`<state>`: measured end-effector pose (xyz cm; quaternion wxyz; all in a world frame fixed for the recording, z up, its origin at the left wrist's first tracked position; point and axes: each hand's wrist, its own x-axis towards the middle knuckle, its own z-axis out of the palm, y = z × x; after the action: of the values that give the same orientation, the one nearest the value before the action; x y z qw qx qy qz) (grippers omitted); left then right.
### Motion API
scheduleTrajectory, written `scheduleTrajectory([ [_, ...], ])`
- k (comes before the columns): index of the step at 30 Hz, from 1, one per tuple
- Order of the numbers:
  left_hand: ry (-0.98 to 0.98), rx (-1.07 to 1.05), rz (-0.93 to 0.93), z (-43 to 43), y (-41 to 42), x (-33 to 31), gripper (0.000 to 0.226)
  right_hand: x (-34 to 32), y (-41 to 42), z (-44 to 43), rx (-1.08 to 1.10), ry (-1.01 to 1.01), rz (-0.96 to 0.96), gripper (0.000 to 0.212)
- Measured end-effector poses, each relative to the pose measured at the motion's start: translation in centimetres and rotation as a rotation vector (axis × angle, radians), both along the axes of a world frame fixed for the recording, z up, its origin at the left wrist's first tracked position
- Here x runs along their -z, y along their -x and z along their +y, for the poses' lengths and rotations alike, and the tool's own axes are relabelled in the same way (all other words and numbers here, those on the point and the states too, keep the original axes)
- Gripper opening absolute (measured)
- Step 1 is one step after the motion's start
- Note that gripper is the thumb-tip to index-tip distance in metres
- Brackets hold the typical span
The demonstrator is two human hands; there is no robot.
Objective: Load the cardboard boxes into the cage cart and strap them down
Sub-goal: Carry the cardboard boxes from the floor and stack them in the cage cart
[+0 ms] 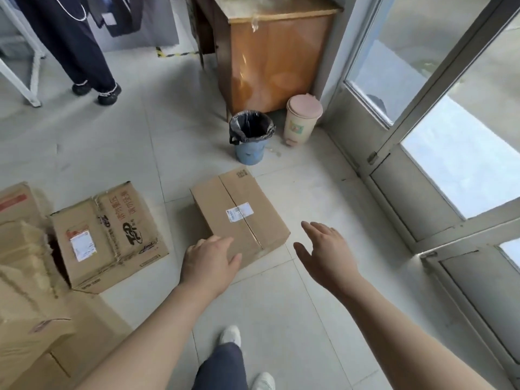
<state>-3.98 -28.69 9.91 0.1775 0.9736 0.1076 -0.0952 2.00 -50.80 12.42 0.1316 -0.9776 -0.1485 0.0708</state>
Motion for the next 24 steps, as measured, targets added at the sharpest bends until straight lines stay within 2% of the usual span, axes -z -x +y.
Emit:
scheduleTrajectory([
  [10,0.000,-0.117,0.167,2.4,-12.6,13.5,0.042,14.2,-15.3,3.0,-0.091,0.052,0.172,0.046],
  [15,0.028,-0.185,0.262,3.1,-17.4,22.8,0.046,24.5,-21.0,4.1,-0.116,0.087,0.269,0.048],
  [24,0.118,-0.422,0.478,3.6,-21.1,43.1,0.068,45.6,-27.7,4.4,-0.130,0.220,0.431,0.060],
])
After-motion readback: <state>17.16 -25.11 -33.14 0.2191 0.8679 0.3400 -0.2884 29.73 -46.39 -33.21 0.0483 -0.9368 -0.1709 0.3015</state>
